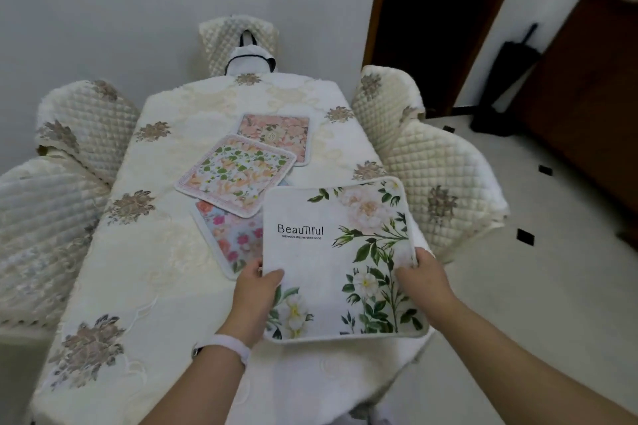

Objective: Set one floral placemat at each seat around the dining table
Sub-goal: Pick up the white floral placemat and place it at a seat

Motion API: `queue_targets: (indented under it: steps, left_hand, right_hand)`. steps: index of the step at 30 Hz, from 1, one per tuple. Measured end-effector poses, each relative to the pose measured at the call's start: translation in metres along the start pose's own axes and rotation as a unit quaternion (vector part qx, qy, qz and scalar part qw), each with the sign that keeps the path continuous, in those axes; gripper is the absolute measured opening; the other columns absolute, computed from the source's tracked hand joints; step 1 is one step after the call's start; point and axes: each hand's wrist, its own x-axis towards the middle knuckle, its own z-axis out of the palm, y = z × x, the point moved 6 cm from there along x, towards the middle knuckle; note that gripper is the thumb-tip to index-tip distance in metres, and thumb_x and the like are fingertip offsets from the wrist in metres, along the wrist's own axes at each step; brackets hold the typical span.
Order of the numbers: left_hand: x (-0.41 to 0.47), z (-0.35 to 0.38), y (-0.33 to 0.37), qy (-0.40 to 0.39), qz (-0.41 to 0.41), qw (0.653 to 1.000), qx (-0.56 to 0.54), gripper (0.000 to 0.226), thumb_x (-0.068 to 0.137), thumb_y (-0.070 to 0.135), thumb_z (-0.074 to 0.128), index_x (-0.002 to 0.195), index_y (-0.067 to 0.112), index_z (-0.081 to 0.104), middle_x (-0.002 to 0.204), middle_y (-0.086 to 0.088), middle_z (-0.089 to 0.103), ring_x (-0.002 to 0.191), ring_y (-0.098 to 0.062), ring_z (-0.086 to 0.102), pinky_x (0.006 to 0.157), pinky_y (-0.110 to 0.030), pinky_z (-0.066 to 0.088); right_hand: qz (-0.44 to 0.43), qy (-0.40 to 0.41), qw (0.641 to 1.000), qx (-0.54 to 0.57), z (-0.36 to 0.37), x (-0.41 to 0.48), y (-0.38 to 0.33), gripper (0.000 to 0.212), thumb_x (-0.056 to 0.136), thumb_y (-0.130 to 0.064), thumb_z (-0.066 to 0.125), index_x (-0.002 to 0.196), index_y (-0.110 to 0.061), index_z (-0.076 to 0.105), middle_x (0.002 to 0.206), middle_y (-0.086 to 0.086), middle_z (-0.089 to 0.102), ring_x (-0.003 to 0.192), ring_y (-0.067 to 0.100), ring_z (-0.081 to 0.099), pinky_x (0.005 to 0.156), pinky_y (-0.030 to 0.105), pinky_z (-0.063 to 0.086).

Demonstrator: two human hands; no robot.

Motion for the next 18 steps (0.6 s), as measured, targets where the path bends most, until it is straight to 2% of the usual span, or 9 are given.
queue_targets:
  steps: [2,5,11,18]
  left_hand:
    - [-0.004,0.024,0.005,-0.024,0.009,1.000,-0.003,0.026,0.085,0.001,0.062,0.101,0.021,0.064,0.095,0.000,0.072,0.083,-0.016,0.068,0.064,-0.026,0.049]
    - [-0.012,0.059,0.011,-0.048,0.014,0.999,0.005,0.026,0.086,0.002,0.062,0.100,0.022,0.064,0.097,-0.002,0.073,0.085,-0.019,0.069,0.066,-0.028,0.051]
    - [-0.027,0.145,0.015,-0.068,0.020,0.997,0.044,0.018,0.087,0.004,0.063,0.095,0.020,0.062,0.096,-0.006,0.071,0.084,-0.024,0.069,0.064,-0.030,0.050]
    - [-0.071,0.311,0.016,-0.117,0.015,0.990,0.078,0.017,0.087,0.003,0.059,0.098,0.014,0.064,0.093,-0.010,0.073,0.077,-0.024,0.072,0.059,-0.031,0.053]
  right_hand:
    - [0.000,0.017,1.000,0.015,-0.022,0.002,0.009,0.021,0.082,-0.014,0.052,0.099,-0.022,0.061,0.089,0.003,0.066,0.080,0.023,0.063,0.069,0.038,0.057]
    - [-0.016,0.035,0.998,0.044,-0.052,0.004,0.020,0.018,0.089,-0.012,0.048,0.098,-0.020,0.062,0.086,0.002,0.066,0.073,0.017,0.060,0.057,0.028,0.047]
    - [-0.006,0.060,0.994,0.087,-0.129,0.021,0.064,0.018,0.089,-0.013,0.049,0.099,-0.021,0.062,0.088,0.001,0.067,0.078,0.019,0.063,0.057,0.028,0.044]
    - [0.012,0.083,0.992,0.098,-0.279,0.052,0.134,0.018,0.091,-0.011,0.051,0.104,-0.020,0.060,0.091,-0.002,0.067,0.079,0.013,0.063,0.055,0.024,0.044]
